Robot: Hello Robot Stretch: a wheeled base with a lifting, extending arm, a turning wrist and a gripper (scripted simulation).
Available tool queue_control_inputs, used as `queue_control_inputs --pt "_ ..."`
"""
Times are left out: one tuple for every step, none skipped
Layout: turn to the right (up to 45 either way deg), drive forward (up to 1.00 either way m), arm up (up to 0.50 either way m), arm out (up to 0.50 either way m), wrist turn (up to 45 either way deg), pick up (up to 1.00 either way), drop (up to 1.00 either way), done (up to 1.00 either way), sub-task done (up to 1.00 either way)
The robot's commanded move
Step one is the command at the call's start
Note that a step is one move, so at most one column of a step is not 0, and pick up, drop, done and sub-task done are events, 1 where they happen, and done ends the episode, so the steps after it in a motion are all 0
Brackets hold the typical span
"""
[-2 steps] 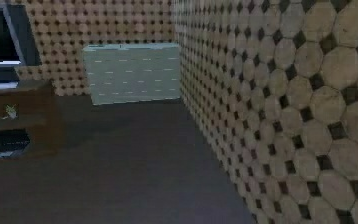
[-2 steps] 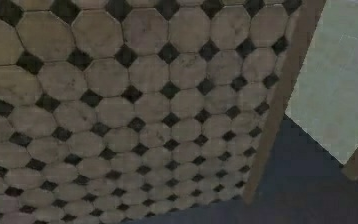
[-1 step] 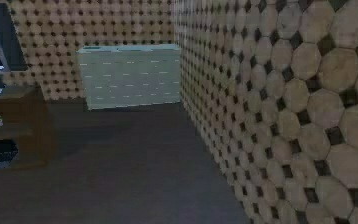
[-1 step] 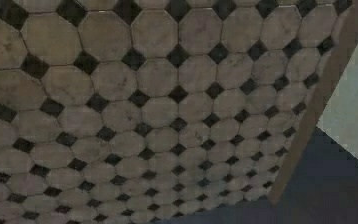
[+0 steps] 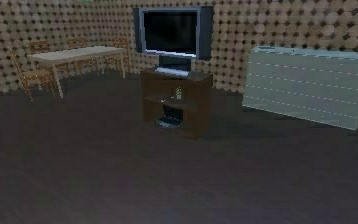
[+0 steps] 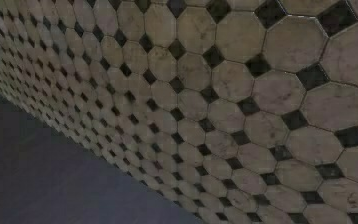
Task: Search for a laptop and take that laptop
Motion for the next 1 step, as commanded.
queue_control_inputs --pt "-3.0 0.00 0.00 0.00 0.0 0.00 0.00 0.00 0.00"
